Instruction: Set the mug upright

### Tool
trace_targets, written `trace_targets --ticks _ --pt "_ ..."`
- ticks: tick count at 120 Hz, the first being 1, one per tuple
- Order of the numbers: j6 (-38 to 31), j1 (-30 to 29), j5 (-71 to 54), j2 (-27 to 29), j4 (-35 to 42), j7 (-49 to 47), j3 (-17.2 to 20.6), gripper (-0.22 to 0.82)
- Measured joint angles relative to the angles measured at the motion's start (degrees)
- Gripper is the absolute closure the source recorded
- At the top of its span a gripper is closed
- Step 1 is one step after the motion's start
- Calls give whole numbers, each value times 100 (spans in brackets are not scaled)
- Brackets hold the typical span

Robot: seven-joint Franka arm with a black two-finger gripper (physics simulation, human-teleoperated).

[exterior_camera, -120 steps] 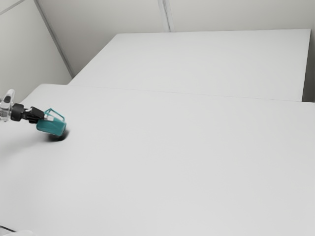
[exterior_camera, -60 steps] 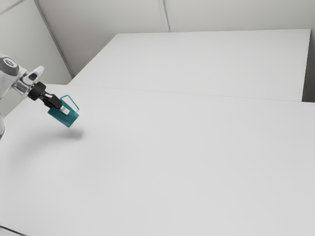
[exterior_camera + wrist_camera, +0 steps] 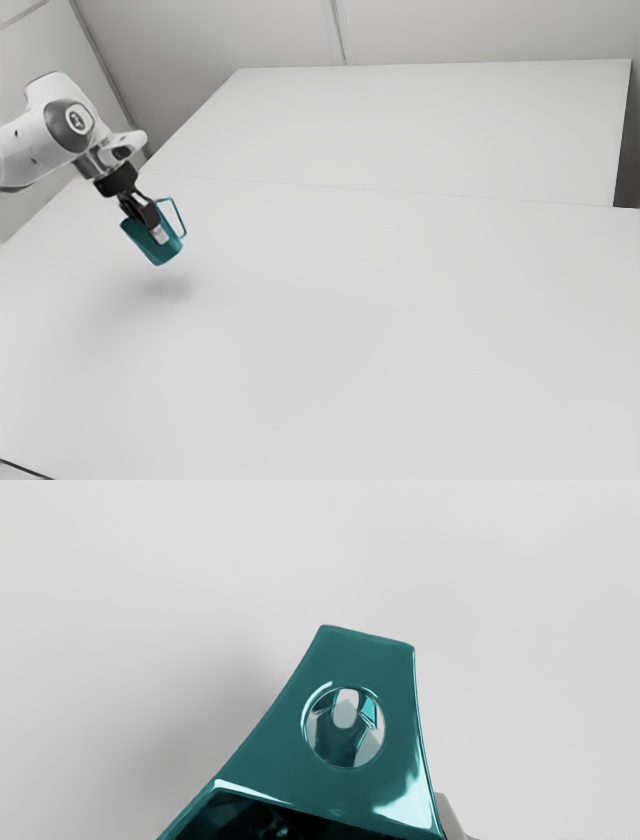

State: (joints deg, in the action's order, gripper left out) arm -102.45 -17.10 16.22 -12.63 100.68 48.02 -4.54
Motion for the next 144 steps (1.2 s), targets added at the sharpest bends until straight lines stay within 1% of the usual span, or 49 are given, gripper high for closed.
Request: trace_targets --ticks 31,76,102,144 --pt "-316 480 -763 534 611 -681 12 78" --pt "-511 1132 -1457 965 1233 -1739 41 78" --pt "-791 1258 -1779 1138 1689 -2326 199 78" --pt "-1254 1406 -2289 1149 2120 -3328 516 78"
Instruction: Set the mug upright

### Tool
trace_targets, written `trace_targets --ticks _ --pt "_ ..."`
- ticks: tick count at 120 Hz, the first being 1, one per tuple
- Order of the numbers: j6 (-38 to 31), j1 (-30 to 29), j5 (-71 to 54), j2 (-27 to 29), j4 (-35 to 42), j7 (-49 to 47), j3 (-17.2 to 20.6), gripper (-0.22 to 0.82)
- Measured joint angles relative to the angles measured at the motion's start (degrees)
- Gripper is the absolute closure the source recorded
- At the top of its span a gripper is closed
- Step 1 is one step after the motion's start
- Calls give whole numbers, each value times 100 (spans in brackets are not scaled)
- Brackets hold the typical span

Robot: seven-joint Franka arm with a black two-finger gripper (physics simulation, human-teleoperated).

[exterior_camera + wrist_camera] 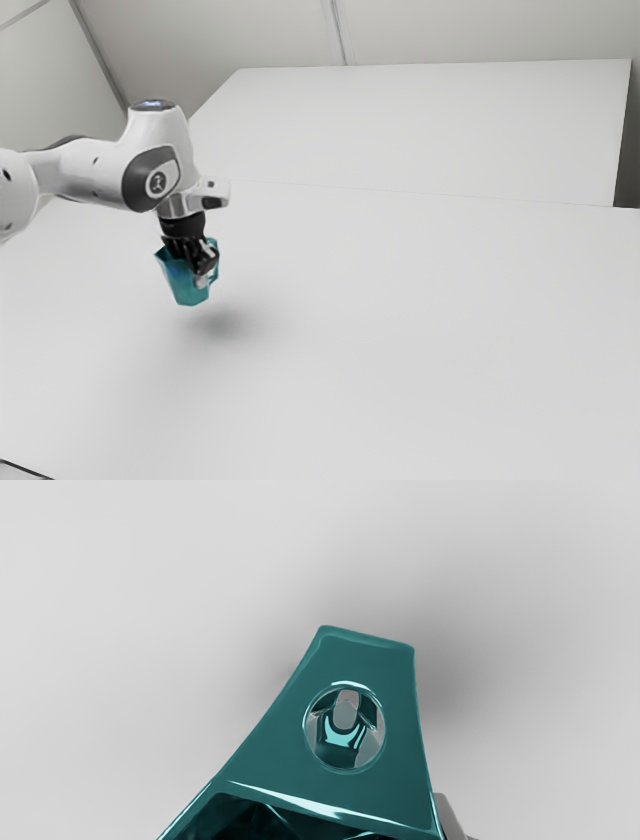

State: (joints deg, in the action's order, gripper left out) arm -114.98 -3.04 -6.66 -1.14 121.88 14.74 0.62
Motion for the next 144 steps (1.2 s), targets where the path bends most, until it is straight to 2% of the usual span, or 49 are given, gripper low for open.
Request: trace_targets --ticks 37,67,136,144 --pt "-507 217 -100 -94 276 -712 92 78" --pt "-704 163 -112 -193 385 -1165 114 78" --pt "-1102 388 -119 -499 418 -1769 114 78" --pt "-1141 411 -101 -492 418 -1801 119 73"
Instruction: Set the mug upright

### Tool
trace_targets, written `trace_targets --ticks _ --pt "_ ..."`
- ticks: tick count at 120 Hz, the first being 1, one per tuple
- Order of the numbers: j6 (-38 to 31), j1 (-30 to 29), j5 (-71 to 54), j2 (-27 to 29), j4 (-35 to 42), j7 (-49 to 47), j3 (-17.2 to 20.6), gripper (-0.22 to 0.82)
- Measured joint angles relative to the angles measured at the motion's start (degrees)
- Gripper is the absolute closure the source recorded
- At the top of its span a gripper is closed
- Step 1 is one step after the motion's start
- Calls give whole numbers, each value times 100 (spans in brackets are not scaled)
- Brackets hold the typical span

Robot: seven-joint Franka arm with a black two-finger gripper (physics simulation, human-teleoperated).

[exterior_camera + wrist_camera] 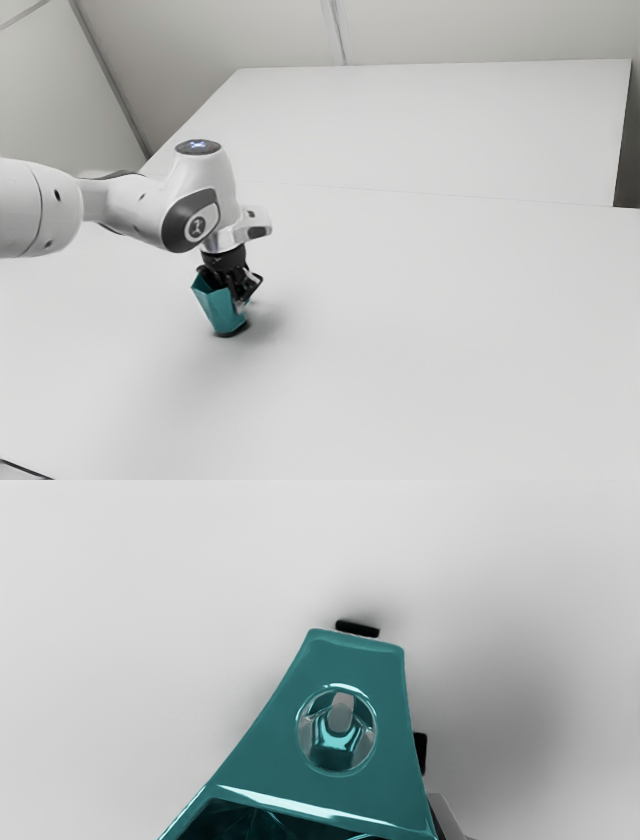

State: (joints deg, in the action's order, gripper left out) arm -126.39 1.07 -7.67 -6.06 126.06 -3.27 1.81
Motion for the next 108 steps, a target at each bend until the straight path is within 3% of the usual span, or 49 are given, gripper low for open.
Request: trace_targets --ticks 27,54,75,108 --pt "-64 48 73 85 -14 -54 39 49" --pt "-72 127 124 295 -69 -88 81 35" --pt "-27 151 135 375 -143 -97 83 18" --pt "630 208 246 417 -899 -97 99 7"
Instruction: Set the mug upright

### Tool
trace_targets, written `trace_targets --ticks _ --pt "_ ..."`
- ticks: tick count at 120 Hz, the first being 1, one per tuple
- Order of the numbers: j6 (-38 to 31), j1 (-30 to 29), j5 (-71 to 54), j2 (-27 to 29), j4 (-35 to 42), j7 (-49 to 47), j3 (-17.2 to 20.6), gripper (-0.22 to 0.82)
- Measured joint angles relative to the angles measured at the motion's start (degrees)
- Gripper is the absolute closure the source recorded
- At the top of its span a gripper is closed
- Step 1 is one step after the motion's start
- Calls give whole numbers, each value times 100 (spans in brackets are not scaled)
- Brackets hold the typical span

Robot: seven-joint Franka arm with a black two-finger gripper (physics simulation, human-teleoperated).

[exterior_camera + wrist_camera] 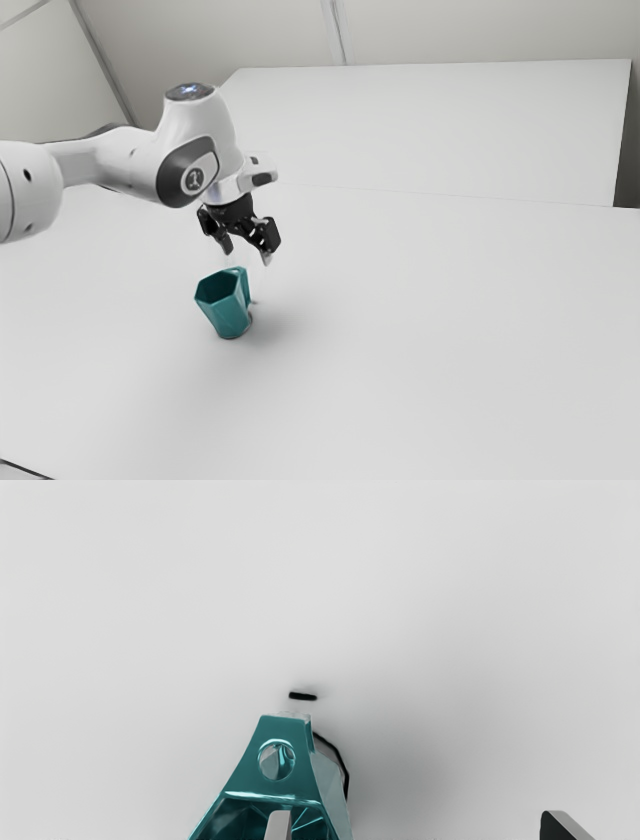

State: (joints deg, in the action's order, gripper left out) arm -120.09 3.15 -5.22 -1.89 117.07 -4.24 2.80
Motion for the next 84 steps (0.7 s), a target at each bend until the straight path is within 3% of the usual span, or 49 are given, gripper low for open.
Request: trace_targets --ticks 55,84 --pt "1962 -111 310 -74 -2058 10 -56 3" --pt "2749 -187 284 -70 -2765 9 -85 2"
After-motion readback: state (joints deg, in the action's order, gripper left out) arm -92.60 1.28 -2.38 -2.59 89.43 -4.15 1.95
